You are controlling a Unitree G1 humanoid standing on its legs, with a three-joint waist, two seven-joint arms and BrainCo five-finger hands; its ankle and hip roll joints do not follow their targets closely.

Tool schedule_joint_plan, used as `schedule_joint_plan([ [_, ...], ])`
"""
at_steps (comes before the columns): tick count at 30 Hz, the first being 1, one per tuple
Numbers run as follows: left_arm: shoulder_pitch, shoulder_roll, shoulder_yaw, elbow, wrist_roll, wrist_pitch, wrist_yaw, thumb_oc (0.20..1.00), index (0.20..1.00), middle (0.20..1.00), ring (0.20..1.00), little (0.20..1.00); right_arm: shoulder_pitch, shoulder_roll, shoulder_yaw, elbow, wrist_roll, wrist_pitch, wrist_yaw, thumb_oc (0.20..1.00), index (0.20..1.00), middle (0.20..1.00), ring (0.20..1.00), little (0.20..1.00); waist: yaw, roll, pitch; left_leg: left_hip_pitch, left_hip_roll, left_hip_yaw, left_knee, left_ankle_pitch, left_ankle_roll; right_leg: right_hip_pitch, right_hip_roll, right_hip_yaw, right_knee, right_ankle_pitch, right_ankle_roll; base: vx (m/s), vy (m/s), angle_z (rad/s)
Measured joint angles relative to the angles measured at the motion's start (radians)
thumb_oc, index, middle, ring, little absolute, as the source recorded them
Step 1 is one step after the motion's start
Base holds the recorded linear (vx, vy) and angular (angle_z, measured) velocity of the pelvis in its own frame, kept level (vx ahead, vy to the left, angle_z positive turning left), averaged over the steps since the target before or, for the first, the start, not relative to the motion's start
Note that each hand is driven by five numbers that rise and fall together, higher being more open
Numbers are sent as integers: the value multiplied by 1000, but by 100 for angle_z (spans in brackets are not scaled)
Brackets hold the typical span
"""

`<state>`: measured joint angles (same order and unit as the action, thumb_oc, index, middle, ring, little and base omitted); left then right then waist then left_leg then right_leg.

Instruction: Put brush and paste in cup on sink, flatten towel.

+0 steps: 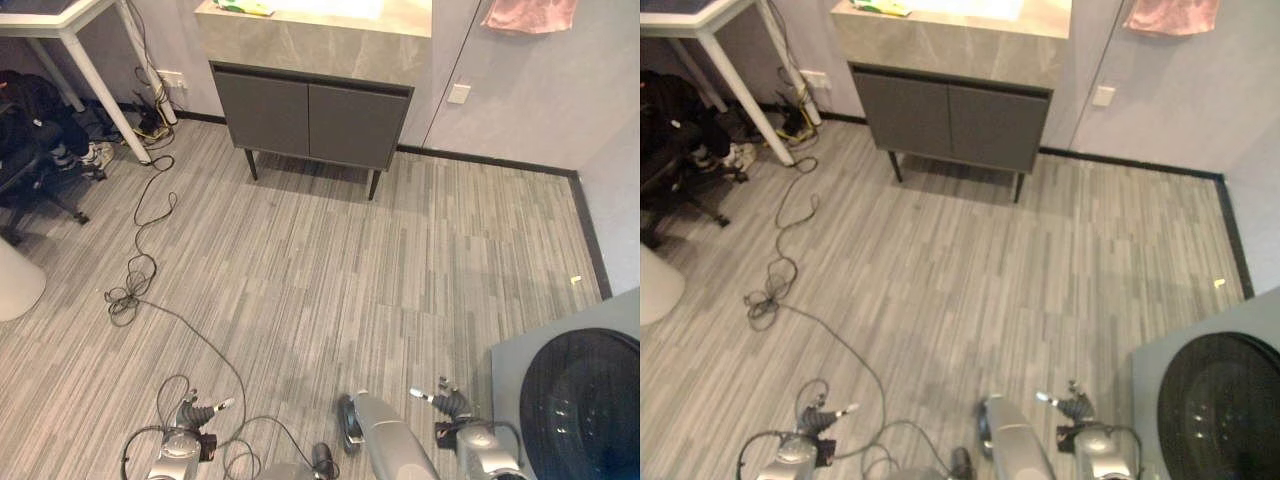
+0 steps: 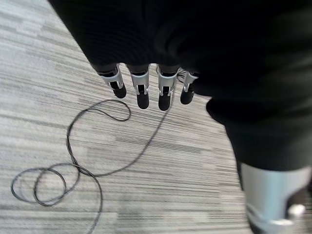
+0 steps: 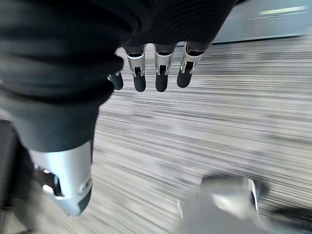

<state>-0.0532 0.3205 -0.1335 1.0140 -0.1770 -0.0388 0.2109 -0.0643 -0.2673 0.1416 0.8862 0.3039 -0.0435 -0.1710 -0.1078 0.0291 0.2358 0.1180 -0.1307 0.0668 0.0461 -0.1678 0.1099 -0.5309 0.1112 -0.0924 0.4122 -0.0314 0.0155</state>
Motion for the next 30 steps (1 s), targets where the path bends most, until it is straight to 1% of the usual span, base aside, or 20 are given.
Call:
schedule_joint_plan([
  [3, -4, -41, -7, 5, 2, 0, -4, 1000, 1000, 1000, 1000, 1000, 46, 0, -52, 15, 40, 7, -4, 1000, 1000, 1000, 1000, 1000, -41, 16, -20, 135, -6, -62, -73, -53, -83, 10, -4, -95, -280, 31, -4, 477, -8, 70],
  [4, -2, -49, -9, 4, 10, 0, -5, 1000, 1000, 1000, 1000, 1000, 53, 0, -54, 22, 40, 8, -5, 1000, 1000, 1000, 1000, 1000, -42, 9, -24, 166, -19, -57, -73, -54, -84, 16, -14, -134, -294, 37, -20, 640, -44, 62],
  [5, 22, -64, -11, 8, 29, -1, -15, 1000, 1000, 1000, 1000, 1000, 78, 4, -63, 41, 40, 7, -5, 1000, 1000, 1000, 1000, 1000, -46, -7, -54, 225, -53, -58, -48, -57, -91, 86, -42, -244, -357, 11, -87, 460, -43, 27],
  [6, 29, -70, -12, 18, 31, -1, -22, 1000, 1000, 1000, 1000, 1000, 91, -1, -63, 44, 40, 7, -5, 1000, 1000, 1000, 1000, 1000, -47, -13, -64, 250, -71, -58, -23, -58, -105, 121, -55, -233, -370, 46, -157, 479, -68, -6],
  [7, 40, -93, -8, 25, 33, 1, -23, 1000, 1000, 1000, 1000, 1000, 80, -16, -63, 72, 37, 8, -6, 1000, 1000, 1000, 1000, 1000, -34, 21, -70, 264, -64, -65, 57, -42, -154, 145, -46, -219, -339, 184, -246, 436, -63, -19],
  [8, 48, -96, -10, 27, 39, 1, -26, 1000, 1000, 1000, 1000, 1000, 79, -18, -60, 72, 36, 8, -7, 1000, 1000, 1000, 1000, 1000, -36, 29, -77, 255, -58, -74, 106, -87, -163, 162, -47, -205, -338, 229, -263, 450, -100, -19],
  [10, 20, -86, -14, 29, 50, -2, -31, 1000, 1000, 1000, 1000, 1000, 80, -15, -39, 63, 34, 8, -2, 1000, 1000, 1000, 1000, 1000, -44, 40, -91, 172, 27, -83, 187, -108, -179, 218, -39, -198, -341, 182, -244, 335, -94, 36],
  [12, 17, -88, -10, 28, 63, 0, -33, 1000, 1000, 1000, 1000, 1000, 77, -29, -24, 32, 22, 5, -3, 1000, 1000, 1000, 1000, 1000, -37, 36, -98, 80, 72, -85, 329, -94, -253, 297, -40, -192, -363, 157, -214, 333, -143, 9],
  [14, 17, -105, -12, 33, 69, 0, -35, 1000, 1000, 1000, 1000, 1000, 77, -59, -24, -6, -5, -1, -2, 1000, 1000, 1000, 1000, 1000, -59, 61, -106, -20, 90, -80, 525, 29, -354, 357, -40, -176, -377, 122, -164, 330, -218, -2],
  [15, 16, -108, -12, 34, 69, 1, -37, 1000, 1000, 1000, 1000, 1000, 74, -63, -30, -7, -5, -1, -3, 1000, 1000, 1000, 1000, 1000, -56, 54, -102, -67, 82, -81, 617, 95, -378, 373, -39, -159, -387, 91, -173, 338, -235, -31],
  [16, -4, -102, -18, 42, 69, 1, -37, 1000, 1000, 1000, 1000, 1000, 56, -60, -39, 9, -5, 3, -5, 1000, 1000, 1000, 1000, 1000, -34, 45, -88, -156, 85, -45, 781, 122, -359, 395, -45, -120, -390, 78, -190, 257, -133, -56],
  [18, -6, -79, -39, 47, 69, 5, -33, 1000, 1000, 1000, 1000, 1000, 30, -51, -30, 25, -6, 3, -13, 1000, 1000, 1000, 1000, 1000, -8, -9, -58, -238, 105, -2, 807, 81, -291, 454, -72, -55, -408, 65, -189, 212, -69, -68],
  [20, -11, -79, -42, 45, 69, 5, -30, 1000, 1000, 1000, 1000, 1000, -1, -50, -39, 49, -5, 3, -29, 1000, 1000, 1000, 1000, 1000, -6, -50, -29, -379, 133, 15, 727, 51, -229, 499, -112, -27, -438, 53, -175, 318, 39, -36],
  [21, -14, -79, -42, 45, 69, 5, -30, 1000, 1000, 1000, 1000, 1000, 3, -51, -40, 50, -5, 4, -29, 1000, 1000, 1000, 1000, 1000, -6, -51, -28, -383, 135, 17, 718, 51, -229, 499, -115, -30, -439, 58, -167, 440, 111, -56],
  [23, 7, -86, -45, 45, 66, 6, -29, 1000, 1000, 1000, 1000, 1000, -9, -56, -41, 59, -7, 4, -46, 1000, 1000, 1000, 1000, 1000, 15, -49, -17, -419, 153, -15, 319, 76, -204, 547, -132, 61, -451, 24, -124, 361, 126, -99],
  [24, 18, -87, -42, 46, 66, 8, -27, 1000, 1000, 1000, 1000, 1000, -11, -59, -37, 76, -15, 4, -48, 1000, 1000, 1000, 1000, 1000, 21, -27, -4, -408, 152, -54, 134, 125, -219, 591, -132, 90, -474, 16, -107, 282, 90, -110],
  [25, 19, -89, -41, 43, 66, 8, -21, 1000, 1000, 1000, 1000, 1000, -3, -67, -29, 77, -27, 5, -49, 1000, 1000, 1000, 1000, 1000, 23, -5, 5, -404, 151, -90, 65, 152, -228, 614, -131, 109, -474, 11, -67, 423, 106, -111],
  [27, 47, -92, -39, 40, 65, 5, -16, 1000, 1000, 1000, 1000, 1000, 41, -81, -15, 80, -46, 7, -47, 1000, 1000, 1000, 1000, 1000, 48, 42, -17, -377, 133, -242, -9, 167, -248, 634, -120, 193, -450, -41, -37, 409, 117, -117],
  [28, 72, -86, -31, 38, 64, 7, -14, 1000, 1000, 1000, 1000, 1000, 53, -88, 18, 90, -48, 9, -49, 1000, 1000, 1000, 1000, 1000, 43, 69, -32, -333, 119, -293, -48, 223, -238, 661, -124, 240, -454, -72, -15, 311, 154, -137],
  [30, 80, -72, -15, 25, 59, 6, 4, 1000, 1000, 1000, 1000, 1000, 55, -55, 20, 104, -58, 19, -44, 1000, 1000, 1000, 1000, 1000, 80, 44, -25, -272, 93, -265, -62, 261, -213, 627, -142, 299, -384, -108, 42, 277, 204, -156],
])
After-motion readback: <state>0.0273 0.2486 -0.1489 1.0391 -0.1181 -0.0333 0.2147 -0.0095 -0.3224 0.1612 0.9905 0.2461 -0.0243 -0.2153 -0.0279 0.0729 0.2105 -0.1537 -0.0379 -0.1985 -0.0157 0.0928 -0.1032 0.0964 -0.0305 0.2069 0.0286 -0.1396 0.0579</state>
